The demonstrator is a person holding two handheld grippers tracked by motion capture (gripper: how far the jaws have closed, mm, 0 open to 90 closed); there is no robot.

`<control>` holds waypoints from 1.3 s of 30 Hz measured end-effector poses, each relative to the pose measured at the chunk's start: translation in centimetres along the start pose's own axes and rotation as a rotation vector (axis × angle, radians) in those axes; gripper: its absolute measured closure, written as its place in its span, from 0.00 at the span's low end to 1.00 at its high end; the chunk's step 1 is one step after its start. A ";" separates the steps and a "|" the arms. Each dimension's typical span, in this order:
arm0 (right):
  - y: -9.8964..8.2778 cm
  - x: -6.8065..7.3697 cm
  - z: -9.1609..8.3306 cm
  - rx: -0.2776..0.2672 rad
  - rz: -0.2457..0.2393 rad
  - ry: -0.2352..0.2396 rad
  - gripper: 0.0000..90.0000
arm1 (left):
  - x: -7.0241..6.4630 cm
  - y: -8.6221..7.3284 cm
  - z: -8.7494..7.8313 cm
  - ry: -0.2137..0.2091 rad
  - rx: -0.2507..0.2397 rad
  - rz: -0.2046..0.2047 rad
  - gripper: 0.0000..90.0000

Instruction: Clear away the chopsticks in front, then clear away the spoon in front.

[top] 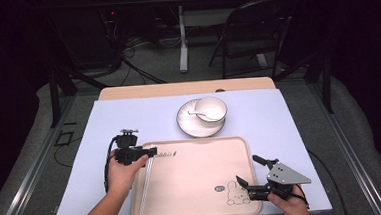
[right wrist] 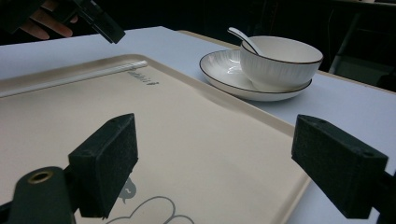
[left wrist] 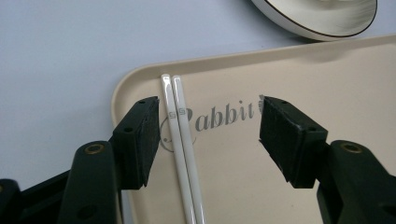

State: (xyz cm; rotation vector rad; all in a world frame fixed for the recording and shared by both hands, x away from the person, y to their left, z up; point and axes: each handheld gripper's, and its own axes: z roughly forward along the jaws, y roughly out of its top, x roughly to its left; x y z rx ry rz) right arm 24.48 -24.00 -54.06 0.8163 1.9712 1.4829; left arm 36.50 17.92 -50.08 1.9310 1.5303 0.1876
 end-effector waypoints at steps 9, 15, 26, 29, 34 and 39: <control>0.0 0.0 0.0 0.004 0.008 0.000 0.16 | 0.0 1.2 0.5 0.017 0.010 0.002 0.43; 0.0 0.0 0.0 0.003 0.007 0.001 0.16 | 0.1 1.7 1.0 -0.005 0.014 -0.014 0.39; 0.0 0.0 0.0 0.001 0.002 0.002 0.16 | -0.4 3.4 1.9 0.025 0.007 -0.009 0.34; 0.0 0.0 0.0 0.000 0.001 0.002 0.16 | -0.6 3.7 2.0 0.015 0.003 -0.010 0.34; 0.0 0.0 0.0 0.001 0.001 0.003 0.16 | -1.2 4.4 2.5 -0.010 0.000 -0.007 0.34; 0.0 0.0 0.0 0.001 -0.001 0.003 0.16 | -1.8 5.2 2.9 -0.051 0.003 -0.012 0.33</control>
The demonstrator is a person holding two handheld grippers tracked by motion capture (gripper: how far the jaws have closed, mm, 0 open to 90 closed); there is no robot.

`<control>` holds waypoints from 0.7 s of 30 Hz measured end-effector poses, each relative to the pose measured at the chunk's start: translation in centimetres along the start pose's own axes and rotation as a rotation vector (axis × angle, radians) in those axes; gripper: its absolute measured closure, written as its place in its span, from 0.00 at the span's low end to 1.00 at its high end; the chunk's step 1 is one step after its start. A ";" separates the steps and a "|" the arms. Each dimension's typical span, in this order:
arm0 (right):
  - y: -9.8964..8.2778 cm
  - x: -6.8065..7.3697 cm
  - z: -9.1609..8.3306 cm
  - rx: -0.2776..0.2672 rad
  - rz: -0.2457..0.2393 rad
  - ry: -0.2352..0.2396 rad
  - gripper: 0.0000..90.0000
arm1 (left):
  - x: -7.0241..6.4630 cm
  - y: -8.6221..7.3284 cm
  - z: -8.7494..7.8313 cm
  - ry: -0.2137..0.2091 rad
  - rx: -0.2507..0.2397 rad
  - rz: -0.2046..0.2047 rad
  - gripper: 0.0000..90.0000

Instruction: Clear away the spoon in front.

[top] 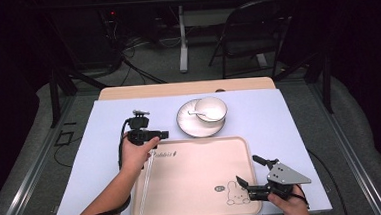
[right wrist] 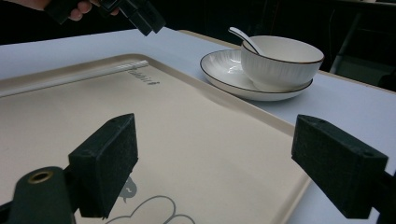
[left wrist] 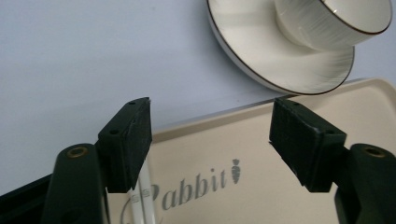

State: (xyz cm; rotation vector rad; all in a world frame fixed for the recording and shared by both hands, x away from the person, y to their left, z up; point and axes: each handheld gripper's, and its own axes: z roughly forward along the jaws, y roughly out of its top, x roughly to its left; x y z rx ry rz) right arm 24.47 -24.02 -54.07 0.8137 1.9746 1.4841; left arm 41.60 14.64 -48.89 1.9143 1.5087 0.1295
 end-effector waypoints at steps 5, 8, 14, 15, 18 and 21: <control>0.0 0.0 0.0 0.000 0.000 0.001 0.16 | -1.1 0.6 0.3 -0.035 0.010 0.006 0.31; 0.0 0.0 0.0 0.000 0.000 0.001 0.16 | -1.7 1.0 0.6 -0.040 0.010 0.021 0.31; 0.0 0.0 0.0 -0.001 -0.002 0.001 0.16 | -2.9 2.0 1.4 -0.049 0.001 0.048 0.32; 0.0 0.0 0.0 -0.001 -0.002 0.001 0.16 | -2.9 2.0 1.4 -0.049 0.001 0.048 0.32; 0.0 0.0 0.0 -0.002 -0.003 0.000 0.16 | -3.3 2.6 2.0 -0.050 -0.007 0.046 0.32; 0.0 0.0 -0.1 -0.003 -0.002 -0.002 0.16 | -3.5 3.1 2.4 -0.055 -0.018 0.028 0.33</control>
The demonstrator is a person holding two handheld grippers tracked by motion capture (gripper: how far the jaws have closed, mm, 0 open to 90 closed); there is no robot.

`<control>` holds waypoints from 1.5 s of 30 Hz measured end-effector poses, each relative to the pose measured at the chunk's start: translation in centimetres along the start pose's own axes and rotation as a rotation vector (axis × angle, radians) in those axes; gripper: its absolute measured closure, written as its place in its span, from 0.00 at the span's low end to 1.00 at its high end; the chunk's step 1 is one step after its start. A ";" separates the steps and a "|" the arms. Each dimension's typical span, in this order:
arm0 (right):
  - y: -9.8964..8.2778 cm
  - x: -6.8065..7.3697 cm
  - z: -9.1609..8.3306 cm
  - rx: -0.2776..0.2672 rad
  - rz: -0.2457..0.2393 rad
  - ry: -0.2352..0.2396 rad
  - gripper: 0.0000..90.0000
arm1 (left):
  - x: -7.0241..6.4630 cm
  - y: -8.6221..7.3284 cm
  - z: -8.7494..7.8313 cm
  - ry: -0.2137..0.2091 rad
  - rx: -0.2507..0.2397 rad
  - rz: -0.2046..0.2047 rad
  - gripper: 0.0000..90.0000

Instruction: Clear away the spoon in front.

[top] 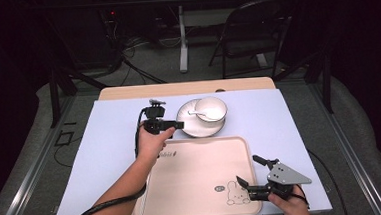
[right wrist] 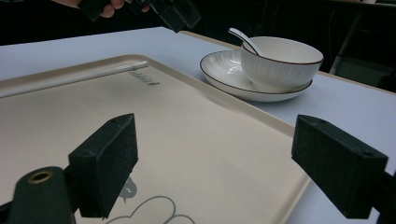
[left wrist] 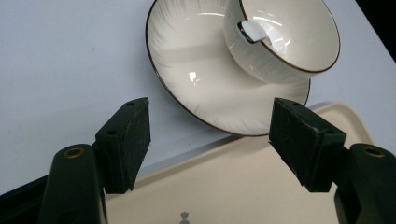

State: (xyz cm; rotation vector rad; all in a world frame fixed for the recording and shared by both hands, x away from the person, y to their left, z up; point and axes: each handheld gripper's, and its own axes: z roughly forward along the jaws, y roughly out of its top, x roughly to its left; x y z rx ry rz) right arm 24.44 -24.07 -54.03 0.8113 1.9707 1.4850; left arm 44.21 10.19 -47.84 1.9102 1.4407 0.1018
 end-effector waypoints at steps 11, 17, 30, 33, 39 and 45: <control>0.0 0.0 0.0 -0.001 0.001 0.003 0.16 | -0.8 1.4 1.2 0.010 -0.029 -0.022 0.34; 0.0 0.0 -0.1 -0.001 0.003 0.003 0.16 | -1.3 2.0 1.8 0.008 -0.040 -0.031 0.36; 0.0 0.0 -0.1 -0.003 0.008 0.004 0.16 | -2.5 2.9 3.4 0.020 -0.056 -0.057 0.39; 0.0 0.0 -0.1 -0.004 0.009 0.005 0.16 | -2.9 3.1 4.0 0.029 -0.059 -0.057 0.40; 0.0 0.0 -0.1 -0.004 0.012 0.005 0.16 | -3.3 3.5 4.9 0.042 -0.062 -0.065 0.42; 0.0 0.0 -0.1 -0.004 0.014 0.006 0.16 | -3.7 3.6 5.8 0.050 -0.063 -0.062 0.43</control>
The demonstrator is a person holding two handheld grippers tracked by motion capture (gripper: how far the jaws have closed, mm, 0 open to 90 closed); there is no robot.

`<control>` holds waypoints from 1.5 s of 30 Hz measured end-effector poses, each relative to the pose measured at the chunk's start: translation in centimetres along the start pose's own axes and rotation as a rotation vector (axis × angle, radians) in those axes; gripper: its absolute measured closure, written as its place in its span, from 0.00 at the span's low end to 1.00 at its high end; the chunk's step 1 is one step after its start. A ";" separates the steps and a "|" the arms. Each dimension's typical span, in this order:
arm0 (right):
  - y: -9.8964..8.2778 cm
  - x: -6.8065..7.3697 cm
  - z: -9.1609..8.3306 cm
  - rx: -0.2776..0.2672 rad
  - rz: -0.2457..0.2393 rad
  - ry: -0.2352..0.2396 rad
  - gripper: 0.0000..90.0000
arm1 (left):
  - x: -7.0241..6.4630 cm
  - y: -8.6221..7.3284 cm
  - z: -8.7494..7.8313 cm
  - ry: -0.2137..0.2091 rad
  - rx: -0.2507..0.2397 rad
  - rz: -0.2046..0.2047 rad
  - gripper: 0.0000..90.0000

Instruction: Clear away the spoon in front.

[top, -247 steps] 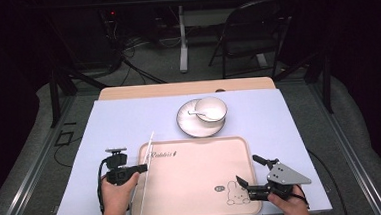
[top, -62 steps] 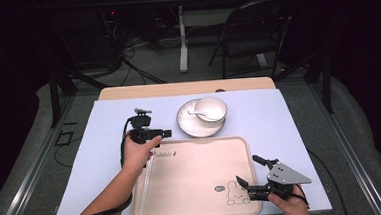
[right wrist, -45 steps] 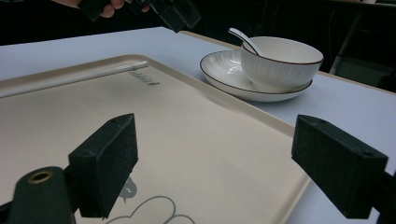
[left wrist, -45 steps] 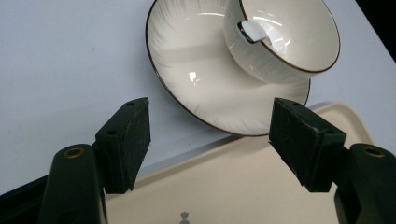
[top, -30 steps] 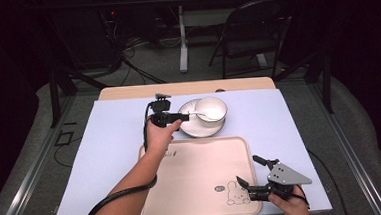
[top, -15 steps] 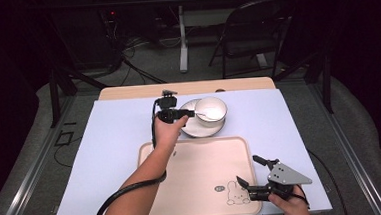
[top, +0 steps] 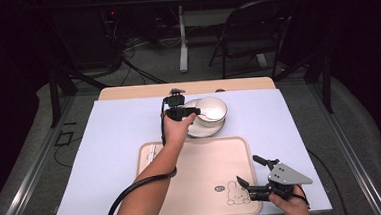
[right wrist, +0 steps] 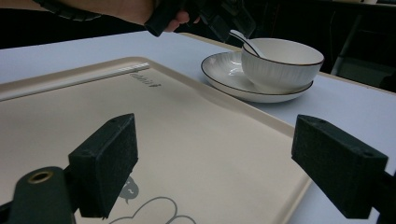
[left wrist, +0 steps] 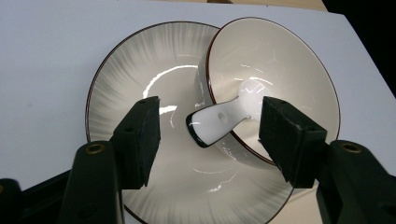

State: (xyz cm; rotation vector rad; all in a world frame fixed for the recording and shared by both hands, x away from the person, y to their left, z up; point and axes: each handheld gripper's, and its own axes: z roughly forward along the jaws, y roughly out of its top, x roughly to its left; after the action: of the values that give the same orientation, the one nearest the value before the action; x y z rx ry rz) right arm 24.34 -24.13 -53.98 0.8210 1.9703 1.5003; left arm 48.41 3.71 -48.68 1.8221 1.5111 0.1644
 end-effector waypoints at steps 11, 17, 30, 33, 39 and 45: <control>0.0 0.0 0.0 -0.001 0.000 0.001 0.16 | -0.1 -0.1 1.5 -0.009 -0.042 -0.020 0.48; 0.0 0.0 0.0 -0.003 0.002 0.002 0.16 | -0.2 -0.3 2.1 -0.005 -0.046 -0.027 0.48; 0.0 0.0 0.0 -0.008 -0.009 0.004 0.16 | -0.3 -0.6 3.1 -0.019 -0.065 -0.042 0.55; 0.0 0.0 0.0 -0.007 -0.006 0.004 0.16 | -0.4 -0.7 3.3 -0.025 -0.061 -0.052 0.56; 0.1 0.0 0.0 -0.008 -0.005 0.005 0.16 | -0.7 -0.9 3.5 -0.025 -0.063 -0.049 0.60; 0.1 0.0 -0.1 -0.007 -0.007 0.006 0.16 | -0.6 -0.8 3.5 -0.021 -0.063 -0.057 0.63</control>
State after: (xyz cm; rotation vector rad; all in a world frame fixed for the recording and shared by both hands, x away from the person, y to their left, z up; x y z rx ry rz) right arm 24.29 -24.15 -53.91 0.8072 1.9692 1.5069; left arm 49.46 1.59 -51.38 1.7244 1.5239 0.1630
